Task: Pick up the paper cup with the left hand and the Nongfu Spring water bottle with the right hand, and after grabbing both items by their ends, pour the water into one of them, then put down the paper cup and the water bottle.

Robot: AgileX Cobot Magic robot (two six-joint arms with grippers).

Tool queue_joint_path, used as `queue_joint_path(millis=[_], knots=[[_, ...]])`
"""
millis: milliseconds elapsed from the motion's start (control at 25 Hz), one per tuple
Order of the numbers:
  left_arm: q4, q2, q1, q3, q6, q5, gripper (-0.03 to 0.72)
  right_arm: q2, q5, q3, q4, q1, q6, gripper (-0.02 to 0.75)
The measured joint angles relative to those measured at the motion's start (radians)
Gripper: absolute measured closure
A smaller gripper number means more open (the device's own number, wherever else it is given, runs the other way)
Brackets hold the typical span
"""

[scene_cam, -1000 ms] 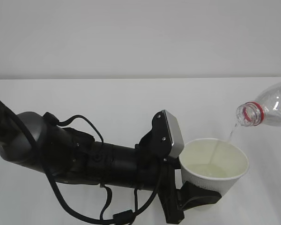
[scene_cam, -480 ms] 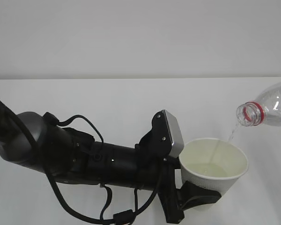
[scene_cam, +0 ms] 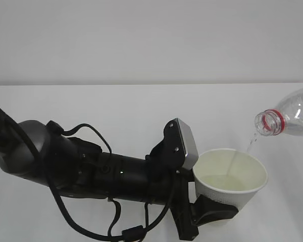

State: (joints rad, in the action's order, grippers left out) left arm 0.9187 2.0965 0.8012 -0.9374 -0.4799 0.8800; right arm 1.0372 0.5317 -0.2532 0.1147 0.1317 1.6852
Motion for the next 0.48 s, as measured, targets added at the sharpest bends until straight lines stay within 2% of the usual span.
queue_joint_path(millis=[480], knots=[[0.0, 0.0, 0.0, 0.0, 0.0, 0.0, 0.188, 0.0, 0.0, 0.0, 0.0, 0.0, 0.002, 0.286]])
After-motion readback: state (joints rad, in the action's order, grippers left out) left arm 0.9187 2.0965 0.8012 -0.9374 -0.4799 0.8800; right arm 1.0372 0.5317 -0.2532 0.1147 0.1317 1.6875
